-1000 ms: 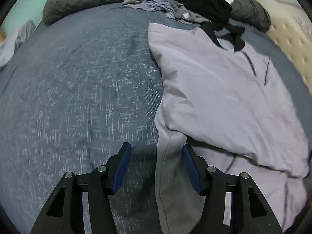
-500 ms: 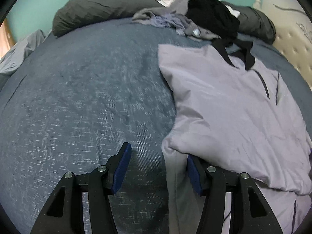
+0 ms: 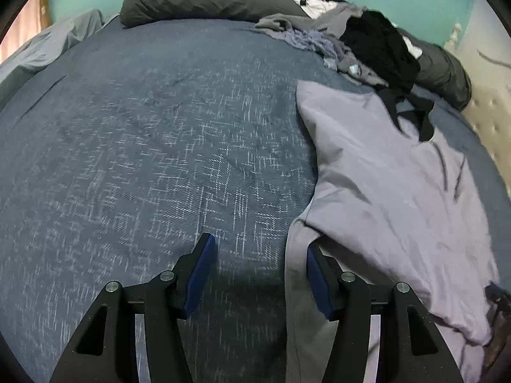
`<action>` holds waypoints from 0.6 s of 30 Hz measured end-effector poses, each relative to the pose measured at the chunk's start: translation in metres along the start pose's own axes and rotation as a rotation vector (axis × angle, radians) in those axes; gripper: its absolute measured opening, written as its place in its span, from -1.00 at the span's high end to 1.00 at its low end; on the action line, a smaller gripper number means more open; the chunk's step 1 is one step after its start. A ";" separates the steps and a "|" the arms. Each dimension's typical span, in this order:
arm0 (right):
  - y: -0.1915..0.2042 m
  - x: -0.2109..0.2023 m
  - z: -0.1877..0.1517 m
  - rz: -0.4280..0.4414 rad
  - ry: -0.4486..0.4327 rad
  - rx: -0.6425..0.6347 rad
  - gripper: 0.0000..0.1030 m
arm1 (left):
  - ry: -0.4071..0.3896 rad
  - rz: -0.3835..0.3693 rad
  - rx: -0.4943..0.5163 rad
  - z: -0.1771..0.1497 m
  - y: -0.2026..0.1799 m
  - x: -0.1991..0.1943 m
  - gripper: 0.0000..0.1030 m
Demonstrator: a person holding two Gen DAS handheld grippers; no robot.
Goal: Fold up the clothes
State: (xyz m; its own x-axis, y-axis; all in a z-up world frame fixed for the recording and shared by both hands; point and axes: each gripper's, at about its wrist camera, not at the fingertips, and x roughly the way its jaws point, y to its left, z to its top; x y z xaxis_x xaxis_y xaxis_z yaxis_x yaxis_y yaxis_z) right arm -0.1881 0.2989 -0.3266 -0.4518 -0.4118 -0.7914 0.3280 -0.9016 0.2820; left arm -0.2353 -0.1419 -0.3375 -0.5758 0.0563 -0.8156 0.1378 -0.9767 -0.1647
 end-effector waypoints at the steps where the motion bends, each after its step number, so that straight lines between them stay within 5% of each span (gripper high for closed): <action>1: 0.000 -0.001 0.000 0.002 -0.002 0.001 0.23 | -0.011 -0.005 -0.002 0.000 -0.001 -0.007 -0.16; 9: -0.004 -0.004 0.000 0.013 -0.023 0.015 0.23 | -0.095 -0.028 0.014 0.015 -0.025 -0.038 -0.17; 18: -0.007 -0.006 0.001 0.030 -0.035 0.024 0.23 | 0.042 0.062 0.094 0.030 -0.048 0.035 -0.17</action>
State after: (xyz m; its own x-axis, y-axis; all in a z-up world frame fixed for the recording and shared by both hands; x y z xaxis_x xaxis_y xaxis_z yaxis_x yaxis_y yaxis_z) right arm -0.1884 0.3077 -0.3239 -0.4709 -0.4423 -0.7633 0.3221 -0.8917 0.3180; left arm -0.2863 -0.0997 -0.3411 -0.5336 0.0017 -0.8457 0.0951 -0.9935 -0.0620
